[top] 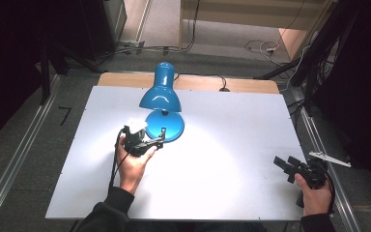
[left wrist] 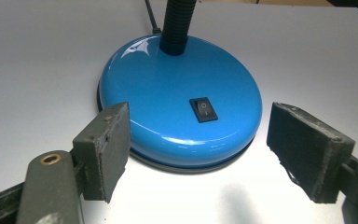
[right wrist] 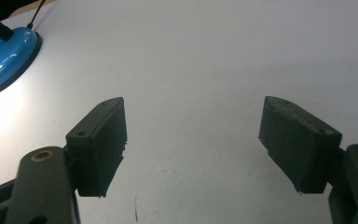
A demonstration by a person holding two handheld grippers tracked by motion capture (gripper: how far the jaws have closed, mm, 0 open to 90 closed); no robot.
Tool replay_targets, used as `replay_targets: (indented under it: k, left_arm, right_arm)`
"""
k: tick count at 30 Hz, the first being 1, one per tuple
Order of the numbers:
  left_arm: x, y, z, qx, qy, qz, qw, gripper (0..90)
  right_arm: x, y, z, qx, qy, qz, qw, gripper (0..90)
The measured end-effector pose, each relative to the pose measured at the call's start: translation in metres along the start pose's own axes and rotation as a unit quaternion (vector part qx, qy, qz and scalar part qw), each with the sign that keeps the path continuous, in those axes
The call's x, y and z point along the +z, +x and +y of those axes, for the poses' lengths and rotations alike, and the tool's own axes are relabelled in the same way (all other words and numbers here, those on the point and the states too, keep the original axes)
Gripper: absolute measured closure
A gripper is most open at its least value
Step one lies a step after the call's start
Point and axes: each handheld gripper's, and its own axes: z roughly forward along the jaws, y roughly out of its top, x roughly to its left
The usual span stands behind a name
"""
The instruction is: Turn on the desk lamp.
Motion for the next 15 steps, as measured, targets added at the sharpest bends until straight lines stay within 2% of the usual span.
replay_targets:
  k: [11, 15]
  left_arm:
    - [-0.015, 0.010, -0.003, -0.013, -0.002, 0.000, 0.9999, 21.1]
    - [-0.022, 0.016, -0.005, -0.024, -0.004, -0.001, 0.9997, 21.0]
  right_arm:
    - [0.000, -0.001, -0.001, -0.001, 0.002, 0.001, 1.0000, 21.5]
    - [0.000, -0.001, -0.001, 0.000, 0.003, -0.001, 1.0000, 21.5]
